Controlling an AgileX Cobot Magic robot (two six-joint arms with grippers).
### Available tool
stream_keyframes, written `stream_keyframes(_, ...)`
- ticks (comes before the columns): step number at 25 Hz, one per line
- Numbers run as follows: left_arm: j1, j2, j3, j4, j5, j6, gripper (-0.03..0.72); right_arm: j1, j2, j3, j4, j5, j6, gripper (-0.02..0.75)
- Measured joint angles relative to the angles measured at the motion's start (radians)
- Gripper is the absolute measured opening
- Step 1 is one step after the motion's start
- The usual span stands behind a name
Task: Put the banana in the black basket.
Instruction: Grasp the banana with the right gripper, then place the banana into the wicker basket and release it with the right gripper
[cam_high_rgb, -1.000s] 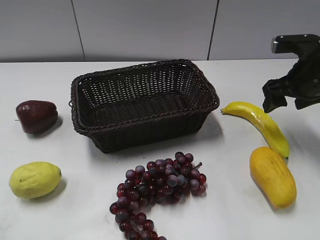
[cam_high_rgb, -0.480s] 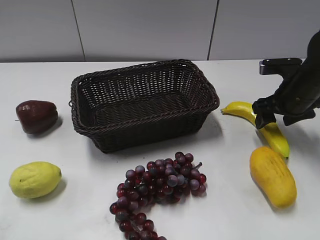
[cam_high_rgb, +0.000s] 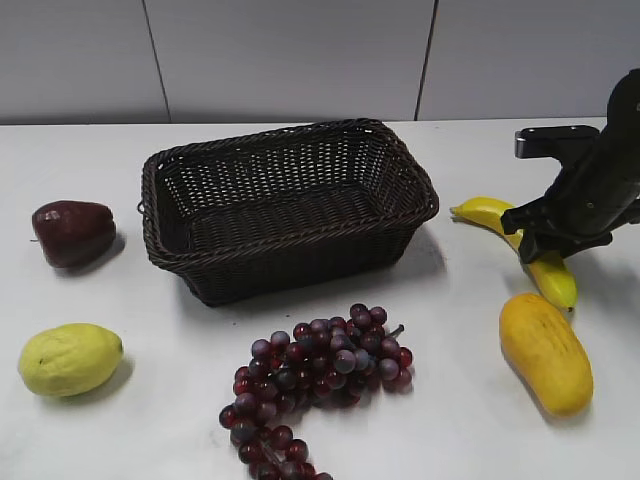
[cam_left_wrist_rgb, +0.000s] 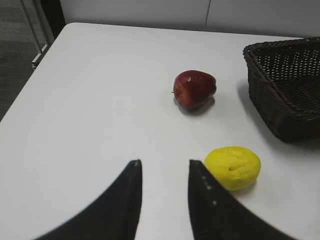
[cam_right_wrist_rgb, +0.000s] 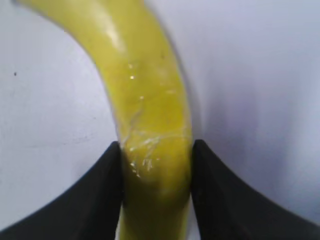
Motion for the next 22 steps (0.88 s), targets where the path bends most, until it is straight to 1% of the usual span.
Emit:
stream_keyframes(5,0.000,0.000,0.000,0.000,0.000,0.000,0.235,0.000,0.000,-0.002,0.008,0.006,0.000,0.332)
stream_keyframes(11,0.000,0.000,0.000,0.000,0.000,0.001,0.235,0.000,-0.013,-0.097,0.012,0.131,0.000,0.332)
stream_keyframes(15,0.000,0.000,0.000,0.000,0.000,0.001,0.235,0.000,-0.057,-0.224,0.025,0.264,0.000,0.332)
stream_keyframes(17,0.000,0.000,0.000,0.000,0.000,0.000,0.235,0.000,-0.076,-0.305,0.059,0.335,0.000,0.332)
stream_keyframes(20,0.000,0.000,0.000,0.000,0.000,0.001,0.235,0.005,-0.091,-0.422,0.144,0.424,-0.017,0.332)
stream_keyframes(22,0.000,0.000,0.000,0.000,0.000,0.000,0.235,0.029,-0.093,-0.492,0.177,0.463,-0.036,0.332)
